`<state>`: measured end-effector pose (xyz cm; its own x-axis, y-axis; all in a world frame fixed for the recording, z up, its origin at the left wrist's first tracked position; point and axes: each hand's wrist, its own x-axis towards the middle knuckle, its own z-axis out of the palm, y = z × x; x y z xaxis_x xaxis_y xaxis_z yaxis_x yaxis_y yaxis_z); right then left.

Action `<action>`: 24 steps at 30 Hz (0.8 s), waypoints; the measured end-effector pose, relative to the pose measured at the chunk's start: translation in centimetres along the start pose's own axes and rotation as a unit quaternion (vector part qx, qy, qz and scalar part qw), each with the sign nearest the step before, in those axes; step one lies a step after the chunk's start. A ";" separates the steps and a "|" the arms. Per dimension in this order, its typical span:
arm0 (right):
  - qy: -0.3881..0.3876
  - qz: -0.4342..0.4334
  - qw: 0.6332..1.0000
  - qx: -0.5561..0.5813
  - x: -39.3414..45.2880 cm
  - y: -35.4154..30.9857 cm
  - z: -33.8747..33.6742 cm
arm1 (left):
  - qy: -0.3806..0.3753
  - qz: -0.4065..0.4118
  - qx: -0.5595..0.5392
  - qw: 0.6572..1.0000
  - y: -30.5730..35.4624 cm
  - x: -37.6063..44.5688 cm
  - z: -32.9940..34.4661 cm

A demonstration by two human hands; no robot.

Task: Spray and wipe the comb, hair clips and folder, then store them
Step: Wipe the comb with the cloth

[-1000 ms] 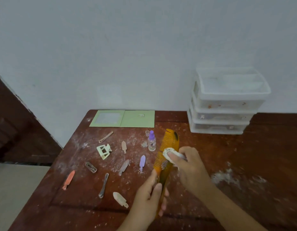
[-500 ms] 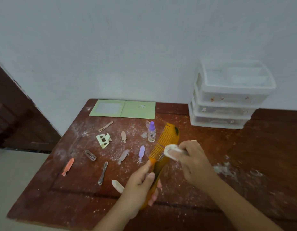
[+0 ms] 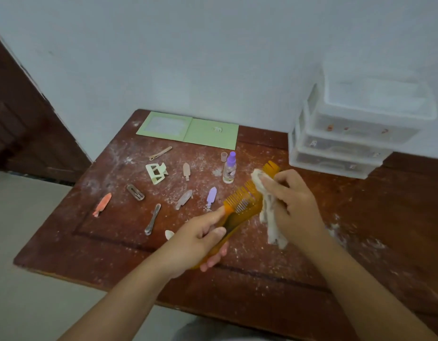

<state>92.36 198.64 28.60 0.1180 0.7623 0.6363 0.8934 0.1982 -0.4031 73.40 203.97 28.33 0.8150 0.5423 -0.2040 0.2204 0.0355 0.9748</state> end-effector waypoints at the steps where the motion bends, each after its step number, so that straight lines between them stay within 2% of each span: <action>1: 0.015 0.019 1.000 0.016 -0.1 0.2 -0.7 | 0.001 -0.007 -0.022 1.000 0.1 0.0 0.0; 3: 0.010 -0.004 1.000 0.001 -0.8 0.4 -1.6 | 0.001 -0.015 -0.058 0.998 0.2 -0.2 -0.1; 5: -0.032 -0.064 0.997 -0.041 -1.5 0.2 -1.6 | -0.005 -0.015 -0.067 0.998 0.4 -0.3 0.0; 9: -0.065 -0.116 0.985 -0.108 -2.0 0.0 -0.8 | -0.005 -0.006 -0.010 1.000 0.7 -0.5 0.4; 15: -0.093 -0.084 0.969 -0.214 -0.8 -0.3 0.9 | -0.060 -0.006 0.088 0.994 0.6 -0.3 1.8; 17: -0.093 -0.047 0.979 -0.175 0.2 -0.2 0.7 | -0.058 -0.017 0.087 0.994 0.5 0.0 2.4; 20: -0.039 0.091 0.995 0.004 1.3 0.5 -1.9 | -0.051 -0.036 0.065 0.996 0.3 -0.1 1.9; 22: -0.031 0.062 0.997 0.021 1.3 0.6 -3.6 | -0.045 -0.045 0.064 0.996 0.4 -0.2 1.5; 24: -0.070 -0.037 0.996 -0.031 0.6 0.4 -4.1 | -0.042 -0.044 0.067 0.996 0.5 -0.3 1.4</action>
<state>94.54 196.59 31.54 -0.0062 0.8268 0.5625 0.9233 0.2208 -0.3143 74.04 202.68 28.76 0.8302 0.4697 -0.3003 0.3573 -0.0349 0.9333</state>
